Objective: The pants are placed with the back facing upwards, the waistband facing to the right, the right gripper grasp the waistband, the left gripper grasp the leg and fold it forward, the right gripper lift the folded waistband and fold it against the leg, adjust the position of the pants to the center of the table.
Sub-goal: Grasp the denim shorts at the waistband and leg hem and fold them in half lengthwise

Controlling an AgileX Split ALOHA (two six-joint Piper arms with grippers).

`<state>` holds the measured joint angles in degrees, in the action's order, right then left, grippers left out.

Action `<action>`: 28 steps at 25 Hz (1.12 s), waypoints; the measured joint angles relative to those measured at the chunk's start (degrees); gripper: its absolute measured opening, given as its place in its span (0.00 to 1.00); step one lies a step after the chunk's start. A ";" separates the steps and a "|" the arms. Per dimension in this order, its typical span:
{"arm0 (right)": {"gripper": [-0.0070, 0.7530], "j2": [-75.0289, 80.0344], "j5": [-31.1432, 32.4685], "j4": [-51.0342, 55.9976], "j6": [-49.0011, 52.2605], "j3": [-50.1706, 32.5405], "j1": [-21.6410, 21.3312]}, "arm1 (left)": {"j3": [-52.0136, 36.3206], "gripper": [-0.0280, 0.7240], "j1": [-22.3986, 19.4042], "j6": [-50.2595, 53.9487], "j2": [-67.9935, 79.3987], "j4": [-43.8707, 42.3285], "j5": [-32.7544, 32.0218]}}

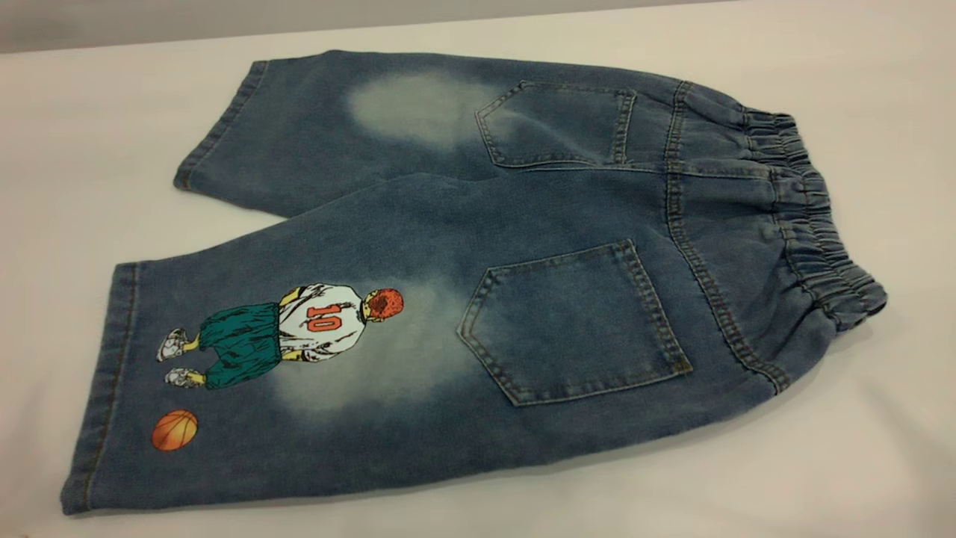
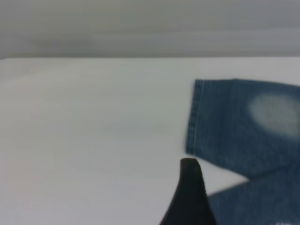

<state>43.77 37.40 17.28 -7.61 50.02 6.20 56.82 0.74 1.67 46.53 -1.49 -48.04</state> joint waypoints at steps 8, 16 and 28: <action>0.78 15.99 -7.27 5.66 -2.60 0.23 0.00 | 5.25 0.73 0.00 0.05 16.62 0.46 7.24; 0.78 27.04 -6.25 16.49 -13.42 2.53 0.00 | 5.19 0.73 0.00 0.60 27.24 6.54 15.74; 0.78 42.06 3.74 40.55 -36.52 9.35 -2.58 | 5.19 0.73 0.00 -0.18 30.52 6.14 21.79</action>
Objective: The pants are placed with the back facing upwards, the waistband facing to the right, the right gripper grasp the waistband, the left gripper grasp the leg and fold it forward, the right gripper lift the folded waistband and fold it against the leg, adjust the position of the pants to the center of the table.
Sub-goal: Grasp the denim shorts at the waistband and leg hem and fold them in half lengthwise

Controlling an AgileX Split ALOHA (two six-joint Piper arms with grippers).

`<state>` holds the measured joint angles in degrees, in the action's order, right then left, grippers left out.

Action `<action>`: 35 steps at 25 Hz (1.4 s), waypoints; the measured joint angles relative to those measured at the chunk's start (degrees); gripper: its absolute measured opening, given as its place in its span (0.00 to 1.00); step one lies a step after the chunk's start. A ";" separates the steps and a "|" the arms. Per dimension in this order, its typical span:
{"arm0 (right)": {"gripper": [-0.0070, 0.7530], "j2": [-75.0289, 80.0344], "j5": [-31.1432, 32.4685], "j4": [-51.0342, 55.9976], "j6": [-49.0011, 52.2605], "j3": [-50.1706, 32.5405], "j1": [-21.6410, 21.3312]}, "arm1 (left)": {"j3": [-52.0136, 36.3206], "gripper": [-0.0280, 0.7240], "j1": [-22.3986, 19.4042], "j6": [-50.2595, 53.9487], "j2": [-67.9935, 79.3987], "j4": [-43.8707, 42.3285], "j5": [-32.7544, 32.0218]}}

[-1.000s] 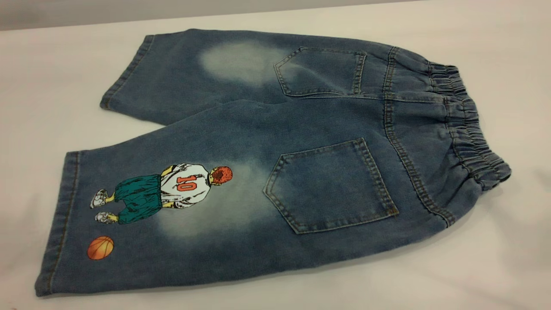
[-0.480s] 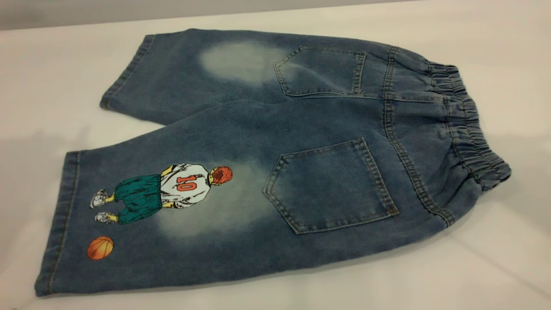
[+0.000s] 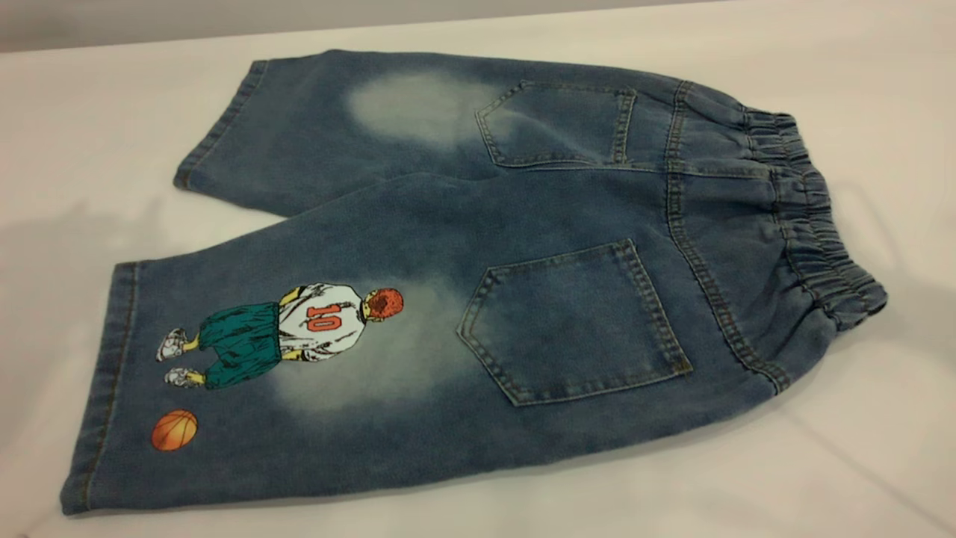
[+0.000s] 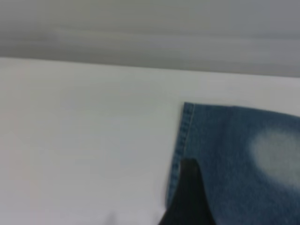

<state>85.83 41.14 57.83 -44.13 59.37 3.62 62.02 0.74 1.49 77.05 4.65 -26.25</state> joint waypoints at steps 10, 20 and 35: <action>0.78 13.96 19.23 20.20 -16.11 -0.47 -14.92 | 0.00 0.73 0.00 -1.49 0.00 -0.06 1.25; 0.78 16.63 13.92 16.93 -18.91 -6.75 -19.72 | 0.00 0.73 0.00 -1.49 -0.05 0.00 1.37; 0.78 16.58 2.11 15.28 -21.82 -20.12 -19.72 | 0.00 0.73 0.00 -1.49 -0.05 0.00 1.23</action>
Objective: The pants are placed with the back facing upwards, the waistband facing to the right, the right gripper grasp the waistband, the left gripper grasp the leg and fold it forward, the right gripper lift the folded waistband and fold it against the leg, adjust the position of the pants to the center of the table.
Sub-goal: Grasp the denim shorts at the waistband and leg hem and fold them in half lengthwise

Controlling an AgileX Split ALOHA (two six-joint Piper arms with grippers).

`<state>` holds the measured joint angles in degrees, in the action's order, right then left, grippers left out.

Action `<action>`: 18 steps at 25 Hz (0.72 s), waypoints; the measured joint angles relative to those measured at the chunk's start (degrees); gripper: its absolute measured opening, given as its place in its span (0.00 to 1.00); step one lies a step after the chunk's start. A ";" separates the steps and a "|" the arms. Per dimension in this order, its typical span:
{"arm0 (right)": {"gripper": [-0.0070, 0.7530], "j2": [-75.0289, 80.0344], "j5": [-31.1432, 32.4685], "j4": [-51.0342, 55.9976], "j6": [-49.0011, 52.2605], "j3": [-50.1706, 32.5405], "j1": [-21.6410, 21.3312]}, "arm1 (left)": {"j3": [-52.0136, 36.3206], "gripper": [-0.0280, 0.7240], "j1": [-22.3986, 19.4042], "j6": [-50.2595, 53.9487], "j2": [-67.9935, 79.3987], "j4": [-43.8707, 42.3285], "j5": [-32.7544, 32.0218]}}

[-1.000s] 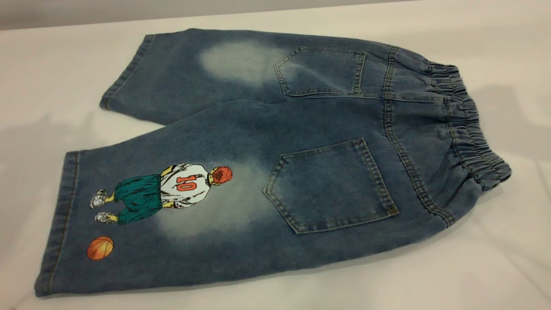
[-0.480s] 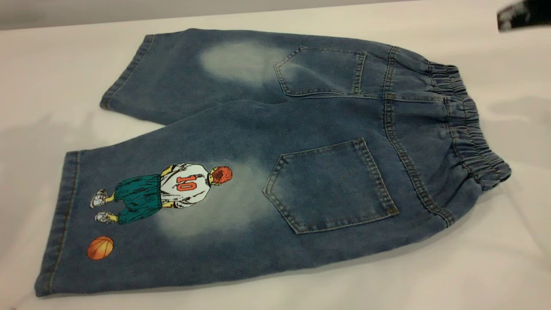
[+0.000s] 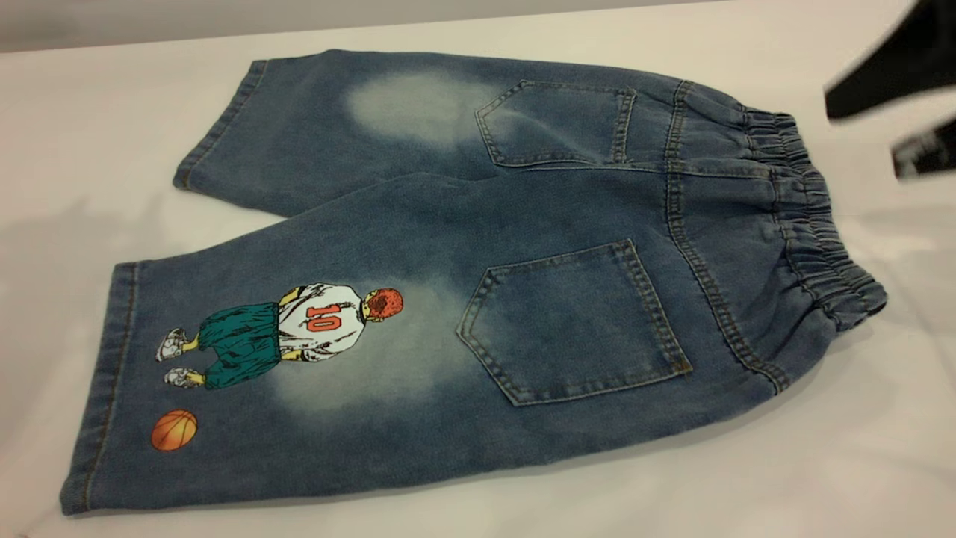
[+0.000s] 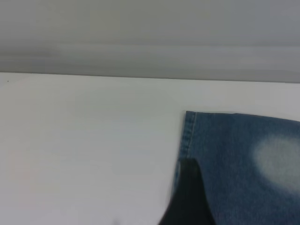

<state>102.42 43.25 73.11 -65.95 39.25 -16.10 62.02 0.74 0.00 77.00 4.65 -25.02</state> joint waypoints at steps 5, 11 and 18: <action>0.78 0.52 -2.57 0.08 -0.06 -2.64 0.00 | 0.00 0.73 0.00 0.00 0.00 0.00 -0.05; 0.78 5.11 -2.86 0.24 -1.75 -3.28 0.00 | 0.00 0.73 0.00 0.00 0.00 0.00 -0.11; 0.78 11.24 -5.04 0.78 -2.50 -3.28 0.00 | -0.05 0.73 0.00 0.00 0.00 0.00 -0.23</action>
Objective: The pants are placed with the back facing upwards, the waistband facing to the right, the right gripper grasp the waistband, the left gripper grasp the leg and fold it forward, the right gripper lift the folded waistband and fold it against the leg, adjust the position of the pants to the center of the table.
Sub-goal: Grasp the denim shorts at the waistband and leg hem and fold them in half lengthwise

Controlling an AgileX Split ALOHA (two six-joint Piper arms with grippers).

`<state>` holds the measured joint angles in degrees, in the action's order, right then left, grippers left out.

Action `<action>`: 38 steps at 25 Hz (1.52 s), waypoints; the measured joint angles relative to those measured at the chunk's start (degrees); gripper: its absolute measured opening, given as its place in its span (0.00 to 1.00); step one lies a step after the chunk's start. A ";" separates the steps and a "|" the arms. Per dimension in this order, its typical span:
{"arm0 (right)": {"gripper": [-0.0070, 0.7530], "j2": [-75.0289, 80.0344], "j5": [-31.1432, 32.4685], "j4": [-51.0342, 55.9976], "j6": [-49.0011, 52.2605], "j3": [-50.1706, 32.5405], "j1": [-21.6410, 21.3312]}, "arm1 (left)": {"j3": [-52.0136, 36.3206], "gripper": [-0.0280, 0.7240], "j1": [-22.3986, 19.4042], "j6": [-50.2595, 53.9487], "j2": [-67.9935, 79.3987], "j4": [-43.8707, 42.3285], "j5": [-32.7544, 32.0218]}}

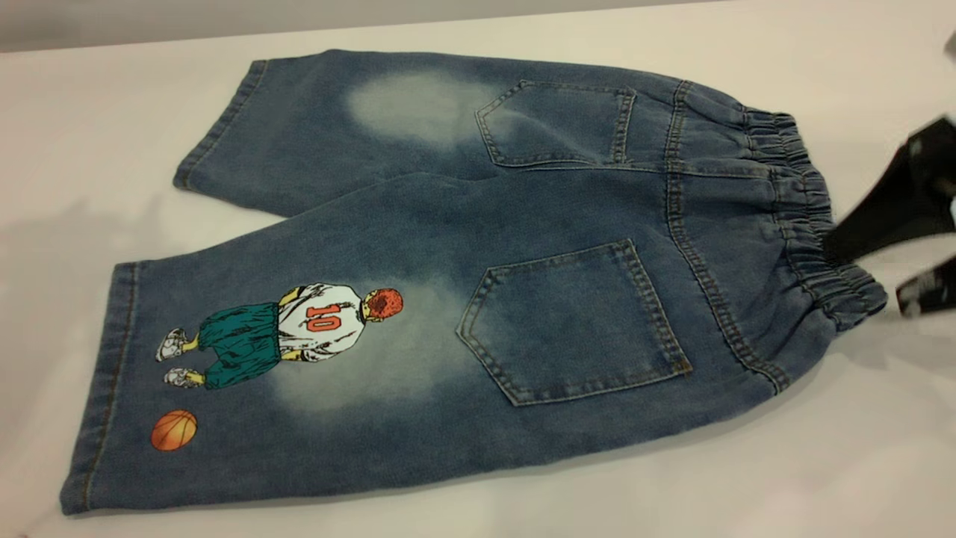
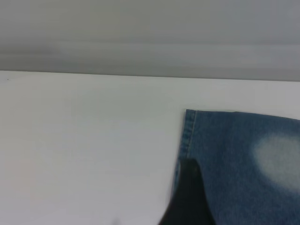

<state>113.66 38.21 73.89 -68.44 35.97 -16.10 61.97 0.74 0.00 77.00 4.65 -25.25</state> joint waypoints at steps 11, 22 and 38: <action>0.78 1.39 0.12 6.82 -5.55 0.00 0.00 | 0.00 0.73 0.00 0.00 0.00 0.05 0.00; 0.78 3.34 0.84 8.75 -7.05 0.00 0.00 | 0.00 0.73 0.00 0.00 0.00 0.05 0.00; 0.78 7.65 6.15 14.72 -13.57 0.00 0.08 | 0.00 0.73 0.00 0.00 0.00 0.11 -0.09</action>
<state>121.31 44.35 88.61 -82.01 35.97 -16.03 61.97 0.74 0.00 77.00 4.76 -25.34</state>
